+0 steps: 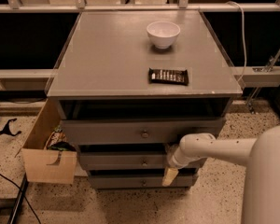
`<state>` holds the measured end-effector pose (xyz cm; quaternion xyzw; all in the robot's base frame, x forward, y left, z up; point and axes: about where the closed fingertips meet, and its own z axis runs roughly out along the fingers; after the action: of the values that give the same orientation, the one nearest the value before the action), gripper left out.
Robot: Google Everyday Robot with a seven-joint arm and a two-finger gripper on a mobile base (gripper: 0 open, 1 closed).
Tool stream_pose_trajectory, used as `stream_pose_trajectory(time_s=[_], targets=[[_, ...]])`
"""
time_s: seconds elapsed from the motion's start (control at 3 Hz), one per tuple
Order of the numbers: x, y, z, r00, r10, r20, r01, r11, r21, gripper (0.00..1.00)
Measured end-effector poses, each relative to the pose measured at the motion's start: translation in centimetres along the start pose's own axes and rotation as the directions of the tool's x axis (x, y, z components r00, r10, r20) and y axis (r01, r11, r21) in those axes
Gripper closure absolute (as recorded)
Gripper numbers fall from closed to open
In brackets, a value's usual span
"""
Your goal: Open middle drawer
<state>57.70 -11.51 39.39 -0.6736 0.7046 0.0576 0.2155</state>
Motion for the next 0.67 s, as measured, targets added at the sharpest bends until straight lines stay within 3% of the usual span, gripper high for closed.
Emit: stream_pose_trajectory(time_s=[0.67], targets=[[0.59,0.30,-0.09,0.999,0.036,-0.040,-0.039,0.9969,-0.069,0.00]])
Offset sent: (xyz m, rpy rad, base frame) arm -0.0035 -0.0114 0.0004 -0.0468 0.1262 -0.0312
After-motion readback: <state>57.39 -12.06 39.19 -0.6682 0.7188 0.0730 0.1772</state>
